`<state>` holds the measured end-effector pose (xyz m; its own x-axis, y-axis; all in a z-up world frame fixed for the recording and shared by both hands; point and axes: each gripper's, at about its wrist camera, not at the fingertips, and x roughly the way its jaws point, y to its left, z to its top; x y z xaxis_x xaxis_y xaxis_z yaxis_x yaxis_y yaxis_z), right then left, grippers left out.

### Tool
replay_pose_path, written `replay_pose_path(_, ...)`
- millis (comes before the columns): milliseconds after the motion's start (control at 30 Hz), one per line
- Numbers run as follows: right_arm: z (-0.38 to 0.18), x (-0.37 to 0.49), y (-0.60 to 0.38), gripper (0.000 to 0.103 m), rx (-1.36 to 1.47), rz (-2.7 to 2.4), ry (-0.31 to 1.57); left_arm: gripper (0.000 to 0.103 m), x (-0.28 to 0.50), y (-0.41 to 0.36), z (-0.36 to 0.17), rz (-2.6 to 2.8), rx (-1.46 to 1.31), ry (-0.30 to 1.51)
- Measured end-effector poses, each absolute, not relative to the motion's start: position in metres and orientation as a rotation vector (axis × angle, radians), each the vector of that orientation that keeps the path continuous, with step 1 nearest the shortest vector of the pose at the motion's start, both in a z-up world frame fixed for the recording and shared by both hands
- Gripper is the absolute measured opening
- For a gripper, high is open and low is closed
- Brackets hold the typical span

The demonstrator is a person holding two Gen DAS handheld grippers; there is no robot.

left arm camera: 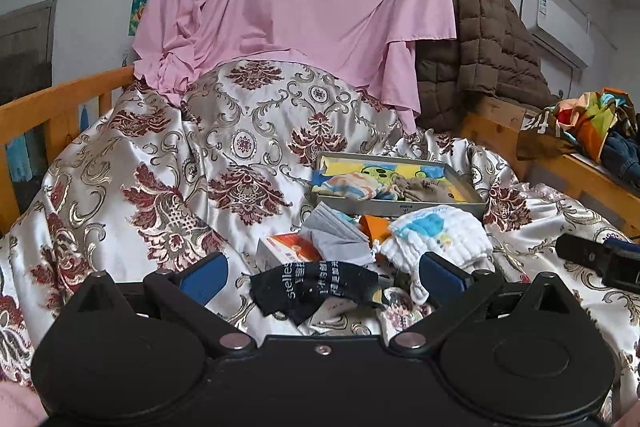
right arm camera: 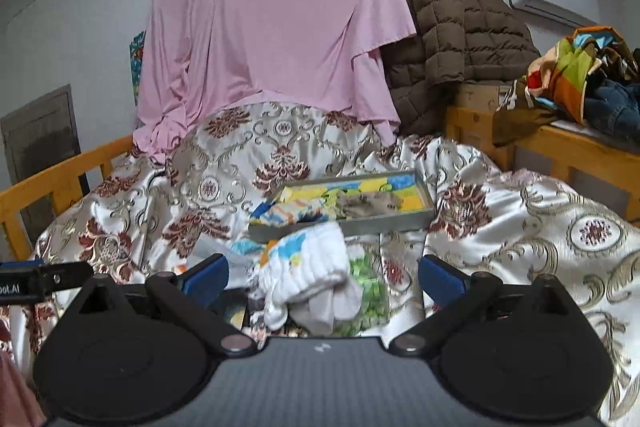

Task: Organize soft objects
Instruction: 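Move both open tools back over the pile of soft items, then grasp the white cloth with the right tool while the left tool grasps the silver strip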

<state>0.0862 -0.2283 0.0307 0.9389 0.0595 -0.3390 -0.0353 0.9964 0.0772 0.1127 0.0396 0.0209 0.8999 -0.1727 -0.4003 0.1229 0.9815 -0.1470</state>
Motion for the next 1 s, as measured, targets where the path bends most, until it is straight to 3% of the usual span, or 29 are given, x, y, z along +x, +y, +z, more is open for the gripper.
replay_pose_path(1000,-0.029,0.099,-0.197,0.103,-0.062,0.042,0.755,0.102,0.147,0.016,-0.016,-0.307,-0.108,0.751)
